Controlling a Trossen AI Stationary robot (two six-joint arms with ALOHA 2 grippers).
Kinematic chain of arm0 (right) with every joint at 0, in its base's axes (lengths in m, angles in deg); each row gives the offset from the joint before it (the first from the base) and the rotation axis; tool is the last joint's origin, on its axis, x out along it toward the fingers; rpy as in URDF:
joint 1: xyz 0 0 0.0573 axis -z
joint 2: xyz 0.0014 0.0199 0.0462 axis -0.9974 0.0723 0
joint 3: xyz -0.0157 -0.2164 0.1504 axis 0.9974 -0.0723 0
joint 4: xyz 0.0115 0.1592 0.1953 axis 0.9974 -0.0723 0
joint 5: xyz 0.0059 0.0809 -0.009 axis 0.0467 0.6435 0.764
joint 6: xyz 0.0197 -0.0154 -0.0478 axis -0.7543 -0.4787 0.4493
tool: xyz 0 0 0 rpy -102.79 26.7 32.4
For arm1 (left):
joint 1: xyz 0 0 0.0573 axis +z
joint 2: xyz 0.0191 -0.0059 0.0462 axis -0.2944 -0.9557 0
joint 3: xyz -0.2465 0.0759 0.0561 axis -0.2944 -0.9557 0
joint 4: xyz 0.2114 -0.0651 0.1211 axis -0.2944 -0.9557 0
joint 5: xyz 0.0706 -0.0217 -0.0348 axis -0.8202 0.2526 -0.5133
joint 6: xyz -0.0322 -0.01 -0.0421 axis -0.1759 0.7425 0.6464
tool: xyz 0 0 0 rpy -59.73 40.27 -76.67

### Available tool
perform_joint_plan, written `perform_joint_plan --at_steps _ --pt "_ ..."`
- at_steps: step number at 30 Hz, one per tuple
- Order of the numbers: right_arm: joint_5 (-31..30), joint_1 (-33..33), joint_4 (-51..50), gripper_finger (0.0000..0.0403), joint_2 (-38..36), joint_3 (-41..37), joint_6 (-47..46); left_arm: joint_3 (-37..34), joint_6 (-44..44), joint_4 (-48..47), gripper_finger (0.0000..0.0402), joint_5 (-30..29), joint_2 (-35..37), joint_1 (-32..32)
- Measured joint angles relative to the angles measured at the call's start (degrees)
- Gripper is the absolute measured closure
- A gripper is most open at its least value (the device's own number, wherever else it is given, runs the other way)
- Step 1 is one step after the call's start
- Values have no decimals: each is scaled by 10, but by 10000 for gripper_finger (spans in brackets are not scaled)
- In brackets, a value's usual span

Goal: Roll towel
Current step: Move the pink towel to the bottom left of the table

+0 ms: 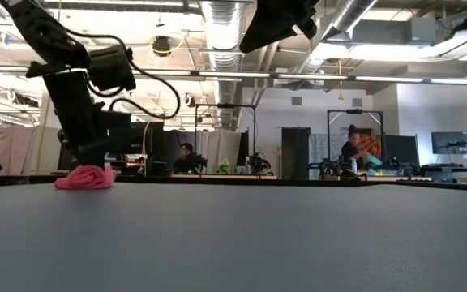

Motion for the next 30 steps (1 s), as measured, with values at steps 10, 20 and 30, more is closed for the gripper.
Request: perform_joint_plan --at_steps 10,20,30 --pt "4 -17 -2 374 0 0 -2 3 85 -75 401 53 -17 -107" --pt "3 -47 -1 378 0 0 -14 1 253 -134 401 91 21 -263" --pt "1 -68 -1 378 0 0 -41 0 419 -128 401 73 20 -422"
